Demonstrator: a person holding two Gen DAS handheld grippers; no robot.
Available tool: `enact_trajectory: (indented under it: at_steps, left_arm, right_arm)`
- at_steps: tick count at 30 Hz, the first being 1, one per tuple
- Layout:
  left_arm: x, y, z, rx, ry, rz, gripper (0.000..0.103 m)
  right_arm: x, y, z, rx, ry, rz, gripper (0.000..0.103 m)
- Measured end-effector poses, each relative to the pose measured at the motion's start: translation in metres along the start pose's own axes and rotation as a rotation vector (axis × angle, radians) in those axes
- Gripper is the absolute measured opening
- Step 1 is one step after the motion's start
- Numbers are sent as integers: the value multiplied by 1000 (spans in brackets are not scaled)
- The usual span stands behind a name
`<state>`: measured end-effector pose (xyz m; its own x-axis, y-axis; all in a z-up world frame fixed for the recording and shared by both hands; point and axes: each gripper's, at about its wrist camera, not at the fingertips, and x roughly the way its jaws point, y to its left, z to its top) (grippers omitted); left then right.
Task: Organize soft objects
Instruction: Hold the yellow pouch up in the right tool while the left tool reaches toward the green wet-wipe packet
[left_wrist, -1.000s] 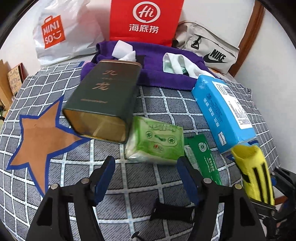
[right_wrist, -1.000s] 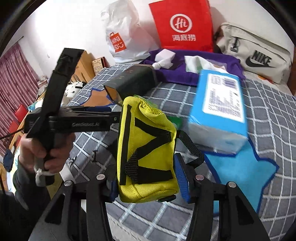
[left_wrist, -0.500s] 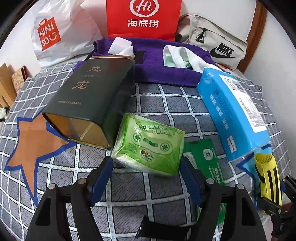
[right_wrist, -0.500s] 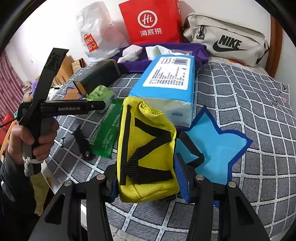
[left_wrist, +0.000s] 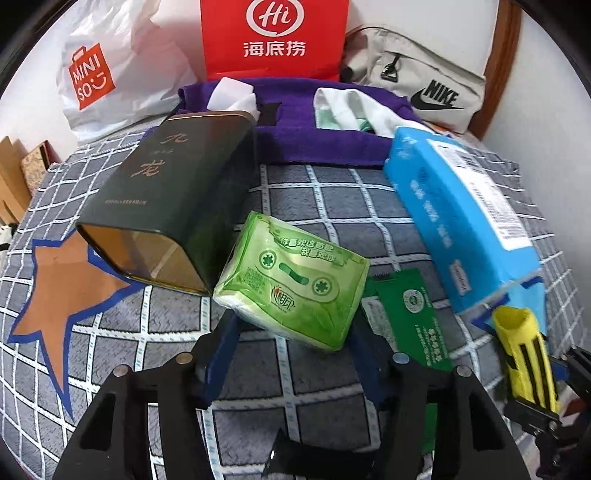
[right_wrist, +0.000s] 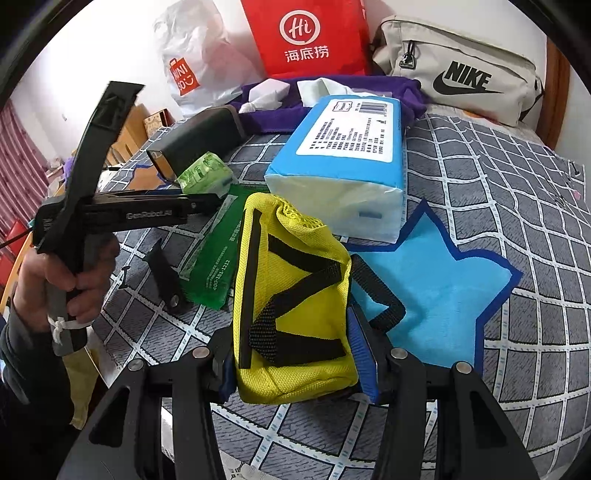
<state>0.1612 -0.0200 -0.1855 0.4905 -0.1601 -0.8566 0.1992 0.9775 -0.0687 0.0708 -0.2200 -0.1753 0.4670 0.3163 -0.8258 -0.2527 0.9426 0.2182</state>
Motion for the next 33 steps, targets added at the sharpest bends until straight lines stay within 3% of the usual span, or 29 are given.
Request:
enact_trajectory:
  at_steps: [19, 33]
  left_arm:
    - [-53, 11, -24, -38, -36, -33, 55]
    - [-96, 32, 2, -96, -106, 14, 55]
  right_arm:
    - [-29, 11, 4, 31, -57, -17, 51]
    - [-67, 9, 39, 54, -154, -28, 51]
